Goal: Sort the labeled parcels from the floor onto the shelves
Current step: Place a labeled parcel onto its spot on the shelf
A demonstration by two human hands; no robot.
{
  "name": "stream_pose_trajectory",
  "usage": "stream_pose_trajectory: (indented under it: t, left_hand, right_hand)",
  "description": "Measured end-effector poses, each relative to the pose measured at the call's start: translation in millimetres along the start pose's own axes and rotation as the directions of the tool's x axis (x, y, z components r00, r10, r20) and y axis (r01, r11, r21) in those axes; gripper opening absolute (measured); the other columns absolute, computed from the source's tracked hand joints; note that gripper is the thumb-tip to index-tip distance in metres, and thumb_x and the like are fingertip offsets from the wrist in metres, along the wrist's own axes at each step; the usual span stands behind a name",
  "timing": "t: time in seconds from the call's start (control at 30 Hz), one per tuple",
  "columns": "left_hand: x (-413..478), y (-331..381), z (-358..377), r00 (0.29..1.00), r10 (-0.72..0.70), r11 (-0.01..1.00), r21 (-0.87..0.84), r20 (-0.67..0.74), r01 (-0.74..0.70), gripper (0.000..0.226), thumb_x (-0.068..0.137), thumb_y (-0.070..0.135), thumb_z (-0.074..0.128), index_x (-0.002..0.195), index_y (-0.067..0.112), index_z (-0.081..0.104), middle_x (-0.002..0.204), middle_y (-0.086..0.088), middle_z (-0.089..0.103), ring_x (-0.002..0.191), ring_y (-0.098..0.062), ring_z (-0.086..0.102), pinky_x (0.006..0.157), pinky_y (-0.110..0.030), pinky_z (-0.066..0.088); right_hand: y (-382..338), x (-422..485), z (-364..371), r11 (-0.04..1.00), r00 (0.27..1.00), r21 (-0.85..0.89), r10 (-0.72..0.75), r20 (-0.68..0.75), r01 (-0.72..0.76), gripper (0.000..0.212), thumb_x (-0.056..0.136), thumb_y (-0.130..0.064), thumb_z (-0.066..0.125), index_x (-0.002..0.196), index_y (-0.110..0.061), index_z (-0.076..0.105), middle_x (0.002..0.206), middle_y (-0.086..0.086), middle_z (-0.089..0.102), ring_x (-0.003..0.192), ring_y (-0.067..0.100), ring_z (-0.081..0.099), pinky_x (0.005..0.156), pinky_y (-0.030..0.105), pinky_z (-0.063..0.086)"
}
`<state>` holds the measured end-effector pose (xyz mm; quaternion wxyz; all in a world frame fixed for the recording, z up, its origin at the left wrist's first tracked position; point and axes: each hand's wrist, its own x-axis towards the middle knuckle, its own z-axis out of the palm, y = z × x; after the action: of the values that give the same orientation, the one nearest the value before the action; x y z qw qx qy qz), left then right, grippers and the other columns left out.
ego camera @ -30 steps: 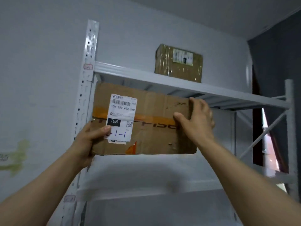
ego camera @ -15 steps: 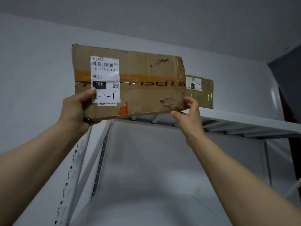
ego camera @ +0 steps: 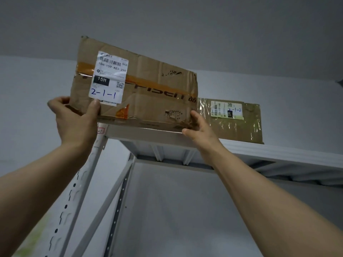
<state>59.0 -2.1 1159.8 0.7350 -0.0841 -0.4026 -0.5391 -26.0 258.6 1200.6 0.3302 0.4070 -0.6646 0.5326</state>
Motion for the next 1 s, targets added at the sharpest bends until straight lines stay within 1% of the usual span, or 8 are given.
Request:
stream_pose_trajectory:
  t: [0.07,0.17,0.33,0.5,0.6,0.8,0.93,1.0]
  left_hand:
    - [2,-7,5,0.998,0.064,0.996,0.068,0.014,-0.065,0.048,0.093,0.033,0.066,0.124,0.02,0.032,0.131,-0.005,0.047,0.104,-0.013,0.053,0.076,-0.01,0.044]
    - [7,-22,7,0.994,0.093,0.971,0.218,0.054,-0.103,0.059,0.093,0.039,0.062,0.138,0.014,0.033,0.142,-0.01,0.033,0.11,-0.018,0.048,0.089,-0.021,0.043]
    - [18,-37,17,0.98,0.071,0.924,0.358,0.186,-0.135,0.058,0.098,0.037,0.056,0.146,0.017,0.032,0.145,-0.011,0.036,0.122,-0.029,0.05,0.099,-0.041,0.043]
    - [28,-40,29,0.963,0.069,0.92,0.355,0.262,-0.163,0.065,0.099,0.027,0.055,0.154,0.021,0.019,0.154,-0.01,0.031,0.135,-0.032,0.042,0.107,-0.049,0.041]
    - [32,-44,36,0.953,0.035,0.928,0.344,0.3,-0.143,0.065,0.099,0.017,0.054,0.154,0.023,0.019,0.154,-0.009,0.031,0.136,-0.031,0.042,0.107,-0.046,0.04]
    - [41,-60,45,0.904,-0.023,0.932,0.337,0.428,-0.136,0.064,0.089,-0.001,0.053,0.145,0.021,0.031,0.144,-0.011,0.04,0.123,-0.028,0.047,0.087,-0.034,0.044]
    - [42,-71,57,0.891,-0.15,0.906,0.42,0.429,-0.05,0.081,0.09,-0.006,0.052,0.154,0.025,0.012,0.157,-0.005,0.01,0.121,-0.029,0.044,0.072,-0.021,0.044]
    - [44,-78,61,0.879,-0.19,0.894,0.448,0.437,-0.03,0.084,0.09,-0.006,0.052,0.154,0.026,0.009,0.158,-0.003,0.005,0.126,-0.034,0.043,0.078,-0.025,0.046]
  right_hand:
    - [0,9,6,1.0,1.0,-0.01,0.015,0.026,-0.015,0.072,0.096,-0.003,0.06,0.157,-0.026,0.029,0.136,-0.003,0.056,0.104,0.0,0.056,0.083,0.015,0.041]
    - [1,23,12,0.997,0.998,-0.037,0.063,0.026,-0.062,0.071,0.097,-0.005,0.059,0.157,-0.03,0.028,0.135,-0.005,0.054,0.118,0.013,0.053,0.103,0.031,0.041]
    - [7,41,11,0.985,0.99,-0.094,0.14,-0.03,-0.142,0.069,0.098,-0.008,0.058,0.154,-0.037,0.031,0.122,-0.011,0.055,0.118,0.019,0.053,0.1,0.043,0.045]
    - [19,49,9,0.973,0.985,-0.154,0.167,-0.045,-0.172,0.067,0.097,-0.009,0.06,0.153,-0.037,0.034,0.11,-0.02,0.055,0.122,0.019,0.051,0.112,0.05,0.039]
    - [21,51,10,0.974,0.985,-0.151,0.165,-0.053,-0.171,0.067,0.096,-0.009,0.06,0.152,-0.036,0.036,0.125,-0.013,0.056,0.126,0.019,0.05,0.112,0.049,0.038]
    - [25,52,6,0.975,0.985,-0.171,0.12,-0.128,-0.141,0.046,0.096,-0.005,0.057,0.133,-0.032,0.051,0.105,-0.018,0.057,0.118,0.019,0.053,0.105,0.045,0.042]
    - [29,53,6,0.974,0.985,-0.176,0.119,-0.122,-0.139,0.052,0.095,-0.006,0.059,0.141,-0.027,0.048,0.13,-0.006,0.06,0.122,0.02,0.052,0.104,0.041,0.04]
    - [30,51,6,0.973,0.987,-0.191,0.11,-0.121,-0.132,0.056,0.095,-0.005,0.059,0.146,-0.026,0.044,0.129,-0.006,0.058,0.119,0.018,0.052,0.101,0.037,0.04]
